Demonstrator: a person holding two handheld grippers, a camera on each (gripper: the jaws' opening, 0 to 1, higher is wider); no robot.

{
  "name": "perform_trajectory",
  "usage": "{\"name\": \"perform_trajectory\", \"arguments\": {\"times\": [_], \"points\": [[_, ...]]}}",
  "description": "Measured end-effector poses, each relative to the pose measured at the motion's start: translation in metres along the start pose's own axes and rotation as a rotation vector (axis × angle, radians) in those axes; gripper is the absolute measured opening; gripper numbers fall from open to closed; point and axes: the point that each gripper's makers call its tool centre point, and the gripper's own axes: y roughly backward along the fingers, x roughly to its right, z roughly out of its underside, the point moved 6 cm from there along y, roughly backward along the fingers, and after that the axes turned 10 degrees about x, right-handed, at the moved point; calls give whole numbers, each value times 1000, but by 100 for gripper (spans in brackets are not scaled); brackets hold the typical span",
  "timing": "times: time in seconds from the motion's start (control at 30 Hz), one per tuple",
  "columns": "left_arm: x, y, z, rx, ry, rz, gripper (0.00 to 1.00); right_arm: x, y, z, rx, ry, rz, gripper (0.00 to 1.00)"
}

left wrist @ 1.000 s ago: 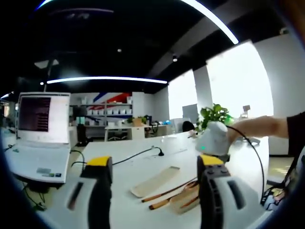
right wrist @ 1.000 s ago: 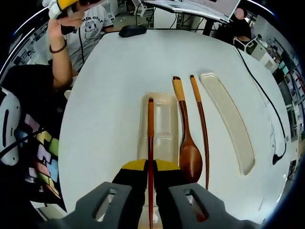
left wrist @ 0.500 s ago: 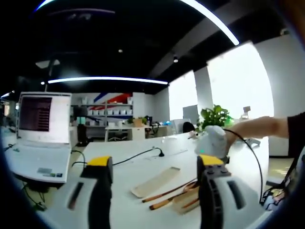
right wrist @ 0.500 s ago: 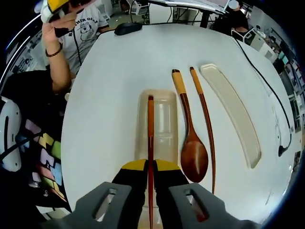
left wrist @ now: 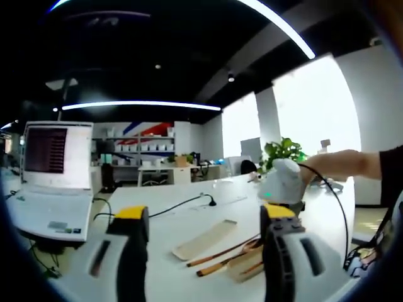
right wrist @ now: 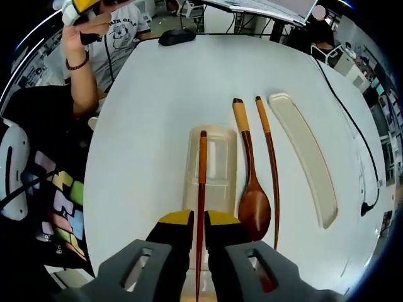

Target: Arrange the utensils inside the cutlery case until each visible utensil rests in its matching compartment.

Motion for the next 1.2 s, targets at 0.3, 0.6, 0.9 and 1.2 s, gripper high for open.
{"name": "perform_trajectory", "arguments": {"times": [0.3, 0.6, 0.9, 1.2], "points": [[-5, 1, -2, 6, 4, -10, 76, 0, 19, -12, 42, 16, 21, 5], [-6, 1, -1, 6, 2, -6, 76, 18, 27, -24, 68, 2, 59, 6], [-6, 2, -2, 7, -1, 1, 76, 57, 9, -26, 34, -57, 136, 9], [-2, 1, -2, 3, -13, 17, 77, 77, -4, -27, 72, -40, 176, 12]]}}
